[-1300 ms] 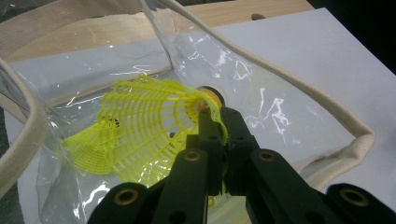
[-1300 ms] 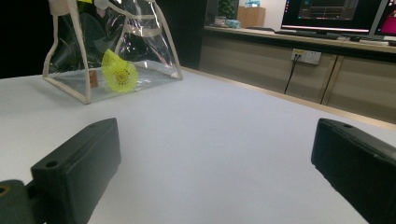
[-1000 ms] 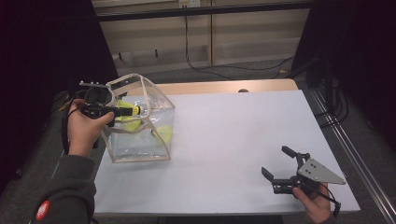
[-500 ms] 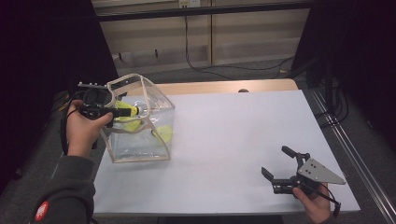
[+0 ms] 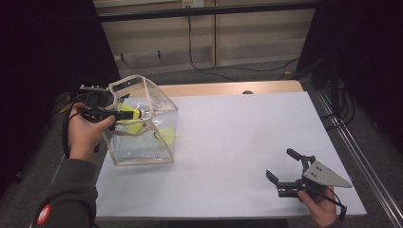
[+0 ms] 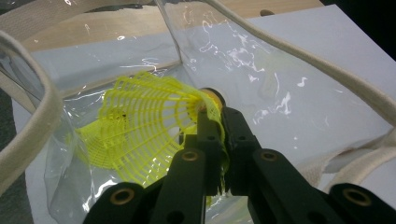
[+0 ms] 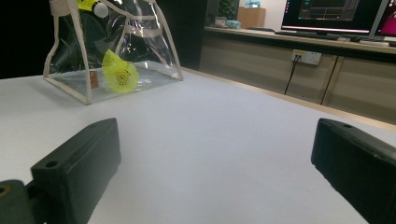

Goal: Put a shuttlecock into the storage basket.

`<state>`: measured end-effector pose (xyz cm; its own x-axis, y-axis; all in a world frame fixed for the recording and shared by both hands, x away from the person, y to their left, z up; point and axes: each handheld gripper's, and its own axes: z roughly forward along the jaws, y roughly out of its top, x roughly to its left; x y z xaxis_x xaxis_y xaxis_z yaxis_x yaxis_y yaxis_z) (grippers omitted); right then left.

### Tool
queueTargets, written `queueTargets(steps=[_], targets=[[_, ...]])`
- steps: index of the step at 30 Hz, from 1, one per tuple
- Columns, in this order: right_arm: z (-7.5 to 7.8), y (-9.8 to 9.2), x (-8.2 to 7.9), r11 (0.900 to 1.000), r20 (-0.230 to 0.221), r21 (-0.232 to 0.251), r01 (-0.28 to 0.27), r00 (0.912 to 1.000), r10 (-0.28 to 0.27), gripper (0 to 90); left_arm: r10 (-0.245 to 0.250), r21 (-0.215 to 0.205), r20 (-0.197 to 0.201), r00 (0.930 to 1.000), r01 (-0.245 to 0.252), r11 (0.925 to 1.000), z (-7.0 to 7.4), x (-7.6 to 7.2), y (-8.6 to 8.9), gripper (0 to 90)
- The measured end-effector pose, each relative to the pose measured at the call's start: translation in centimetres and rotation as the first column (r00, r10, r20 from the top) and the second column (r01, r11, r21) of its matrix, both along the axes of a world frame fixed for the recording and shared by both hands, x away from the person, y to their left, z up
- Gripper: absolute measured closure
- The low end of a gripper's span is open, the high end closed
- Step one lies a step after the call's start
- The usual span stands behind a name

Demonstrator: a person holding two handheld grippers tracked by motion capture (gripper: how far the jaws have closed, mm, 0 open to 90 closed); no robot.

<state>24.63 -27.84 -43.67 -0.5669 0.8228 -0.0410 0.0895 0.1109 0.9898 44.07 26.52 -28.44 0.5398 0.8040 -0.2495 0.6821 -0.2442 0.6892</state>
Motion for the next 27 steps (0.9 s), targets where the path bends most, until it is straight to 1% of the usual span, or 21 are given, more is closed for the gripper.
queueTargets(steps=[6,8,10,13,16,18,19,21,22,23,25,27], targets=[[0.0,0.0,0.0,1.000,0.001,-0.002,0.002,1.0000,-0.002,1.2,-0.003,0.006,0.007,1.0000,0.003,1.0000,0.0,0.1,-0.1,85.9],[0.0,0.0,0.0,1.000,0.001,0.001,0.000,1.0000,0.000,1.2,-0.003,-0.001,0.003,1.0000,0.003,1.0000,0.0,0.0,0.0,85.9],[0.0,0.0,0.0,1.000,0.000,0.002,0.002,1.0000,-0.002,1.2,-0.002,0.000,0.006,1.0000,0.002,1.0000,0.2,0.0,0.0,85.9],[0.0,0.0,0.0,1.000,0.000,0.002,0.002,1.0000,-0.002,1.2,0.003,-0.012,0.012,0.9999,-0.003,0.9999,0.4,-0.1,-0.1,84.8],[0.0,0.0,0.0,1.000,0.001,-0.001,0.002,1.0000,-0.002,1.2,-0.004,-0.014,0.015,0.9999,0.004,0.9999,0.8,-0.2,-0.2,82.7],[0.0,0.0,0.0,1.000,0.003,-0.002,0.002,1.0000,-0.002,1.2,-0.010,-0.026,0.013,0.9999,0.010,0.9996,1.1,-0.3,-0.2,81.3],[0.0,0.0,0.0,1.000,0.002,-0.001,0.003,1.0000,-0.003,1.2,-0.010,-0.023,0.021,0.9997,0.010,0.9997,1.2,-0.3,-0.3,81.3],[0.0,0.0,0.0,1.000,0.001,-0.001,0.001,1.0000,-0.001,1.2,-0.013,-0.031,0.023,0.9996,0.013,0.9994,1.5,-0.4,-0.3,78.9],[0.0,0.0,0.0,1.000,0.002,-0.001,0.001,1.0000,-0.001,1.2,-0.016,-0.043,0.023,0.9996,0.017,0.9989,1.7,-0.5,-0.3,78.6],[0.0,0.0,0.1,1.000,0.002,0.000,0.002,1.0000,-0.002,1.2,-0.012,-0.050,0.024,0.9996,0.013,0.9987,1.8,-0.6,-0.4,77.7],[0.0,0.0,0.1,1.000,0.003,-0.002,0.001,1.0000,-0.001,1.2,-0.016,-0.048,0.027,0.9995,0.017,0.9987,2.1,-0.6,-0.4,75.1],[0.0,0.0,0.1,1.000,0.003,-0.003,0.002,1.0000,-0.002,1.2,-0.015,-0.058,0.036,0.9992,0.017,0.9982,2.4,-0.7,-0.4,71.8]])
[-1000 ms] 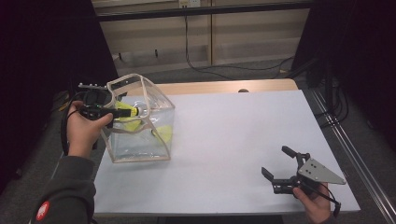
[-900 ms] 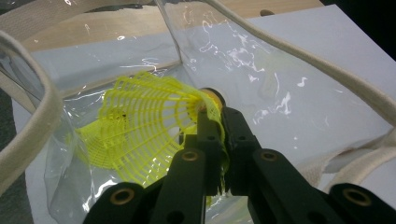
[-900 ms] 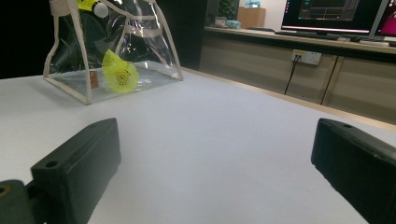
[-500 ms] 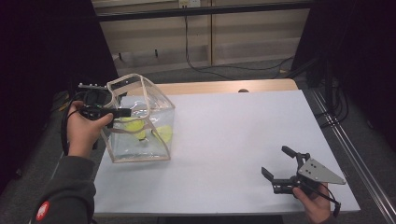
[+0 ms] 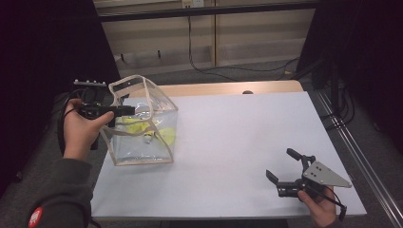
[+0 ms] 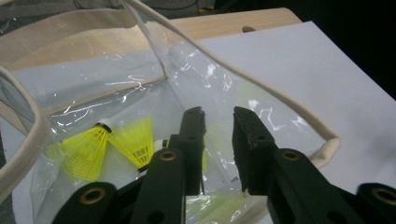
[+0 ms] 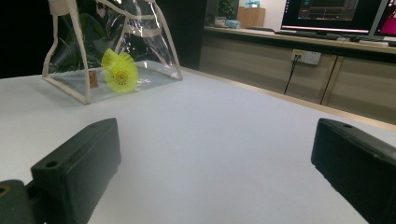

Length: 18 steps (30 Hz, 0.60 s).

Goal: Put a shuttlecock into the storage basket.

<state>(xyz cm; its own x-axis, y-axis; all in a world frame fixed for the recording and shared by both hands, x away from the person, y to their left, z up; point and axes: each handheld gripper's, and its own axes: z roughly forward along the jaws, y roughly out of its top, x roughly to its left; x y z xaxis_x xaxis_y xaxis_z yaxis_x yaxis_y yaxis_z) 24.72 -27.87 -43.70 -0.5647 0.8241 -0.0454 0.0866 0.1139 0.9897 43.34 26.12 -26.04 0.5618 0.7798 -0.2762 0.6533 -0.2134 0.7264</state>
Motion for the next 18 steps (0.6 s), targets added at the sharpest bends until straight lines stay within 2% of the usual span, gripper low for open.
queueTargets(steps=[11,18], targets=[[0.0,-0.1,-0.1,1.000,-0.001,0.000,0.003,1.0000,-0.003,1.2,-0.031,-0.023,0.024,0.9992,0.032,0.9992,0.6,-0.6,-0.7,53.4],[0.1,-0.1,-0.2,1.000,0.002,0.001,0.006,1.0000,-0.006,1.2,-0.046,-0.049,0.042,0.9981,0.048,0.9976,1.7,-1.2,-1.3,43.1]])
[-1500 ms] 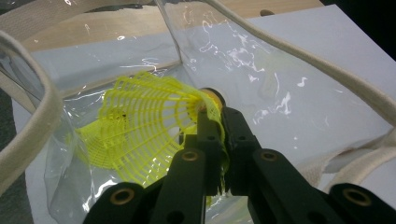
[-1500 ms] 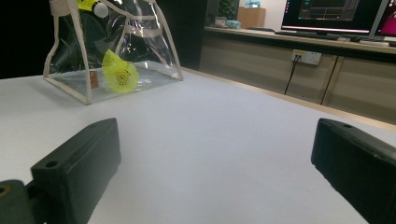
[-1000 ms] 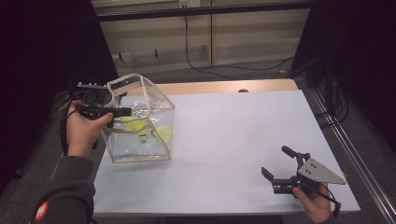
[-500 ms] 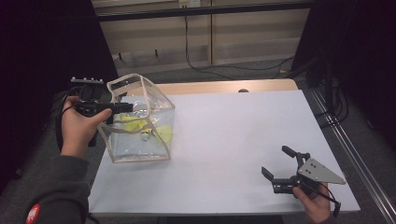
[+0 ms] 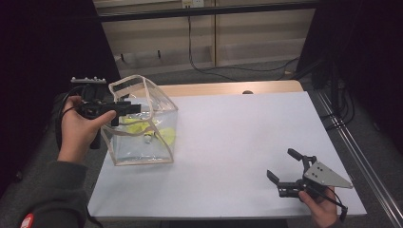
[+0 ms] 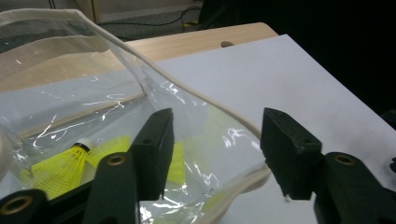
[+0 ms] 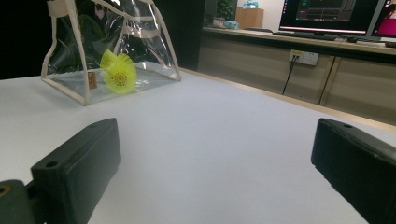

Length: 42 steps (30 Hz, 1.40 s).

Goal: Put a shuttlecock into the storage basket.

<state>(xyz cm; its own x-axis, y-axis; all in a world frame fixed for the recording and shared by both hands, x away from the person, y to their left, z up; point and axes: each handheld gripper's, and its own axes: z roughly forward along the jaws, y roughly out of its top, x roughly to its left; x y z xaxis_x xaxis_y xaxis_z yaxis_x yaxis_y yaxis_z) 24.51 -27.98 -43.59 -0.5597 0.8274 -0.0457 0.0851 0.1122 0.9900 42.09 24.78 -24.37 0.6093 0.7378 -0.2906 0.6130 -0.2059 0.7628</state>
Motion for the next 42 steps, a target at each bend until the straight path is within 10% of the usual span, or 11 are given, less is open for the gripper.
queueTargets(steps=[28,42], targets=[[0.0,0.3,0.0,1.000,-0.002,0.003,-0.003,1.0000,0.003,1.2,-0.069,-0.070,0.078,0.9946,0.075,0.9947,-1.4,-2.7,-0.5,17.6],[0.1,0.5,0.0,1.000,0.001,0.000,-0.002,1.0000,0.002,1.2,-0.127,-0.062,0.149,0.9806,0.137,0.9886,-2.4,-4.5,-1.5,12.5]])
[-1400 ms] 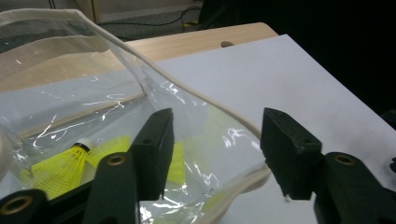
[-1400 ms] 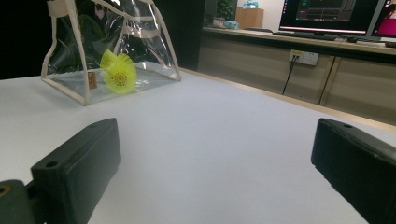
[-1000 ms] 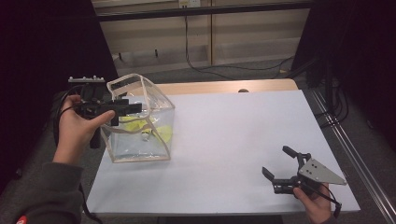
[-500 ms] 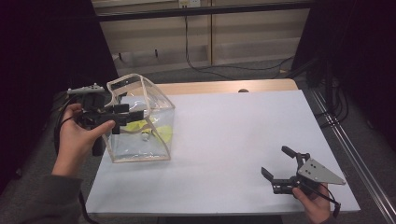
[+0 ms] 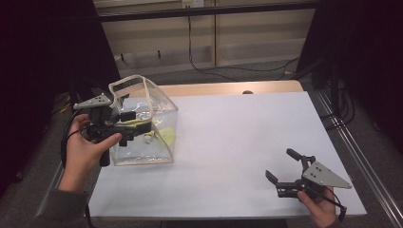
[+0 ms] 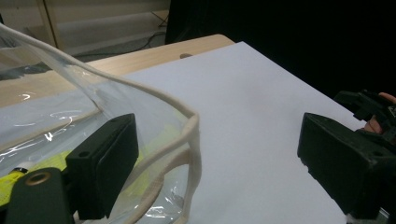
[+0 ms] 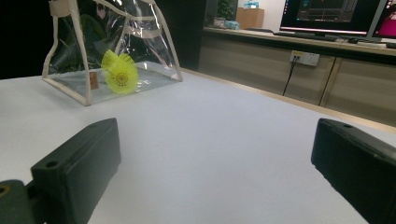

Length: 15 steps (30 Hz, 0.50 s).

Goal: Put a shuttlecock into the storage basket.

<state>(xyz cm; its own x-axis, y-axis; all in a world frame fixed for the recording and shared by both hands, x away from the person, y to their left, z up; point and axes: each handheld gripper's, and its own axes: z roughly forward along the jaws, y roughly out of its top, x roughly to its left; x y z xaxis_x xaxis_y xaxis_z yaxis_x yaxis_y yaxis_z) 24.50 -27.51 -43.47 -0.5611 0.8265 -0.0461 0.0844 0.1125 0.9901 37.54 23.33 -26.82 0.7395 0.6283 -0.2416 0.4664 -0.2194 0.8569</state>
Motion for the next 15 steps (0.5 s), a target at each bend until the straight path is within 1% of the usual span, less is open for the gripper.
queueTargets(steps=[5,8,10,15], targets=[[0.0,0.1,0.1,1.000,-0.001,0.001,-0.006,1.0000,0.006,1.2,-0.011,-0.022,0.013,0.9999,0.012,0.9997,-0.3,-0.7,-0.2,11.9],[0.0,0.1,0.1,1.000,-0.001,-0.001,-0.008,1.0000,0.008,1.2,-0.014,-0.036,0.012,0.9998,0.015,0.9993,-0.6,-0.9,-0.2,11.9],[0.0,0.2,0.1,1.000,0.001,-0.002,-0.011,0.9999,0.011,1.2,-0.020,-0.033,0.014,0.9997,0.020,0.9993,-0.8,-1.1,-0.3,12.0],[0.0,0.2,0.1,1.000,0.000,0.000,-0.011,0.9999,0.011,1.2,-0.023,-0.044,0.018,0.9996,0.024,0.9987,-1.2,-1.3,-0.4,12.1]])
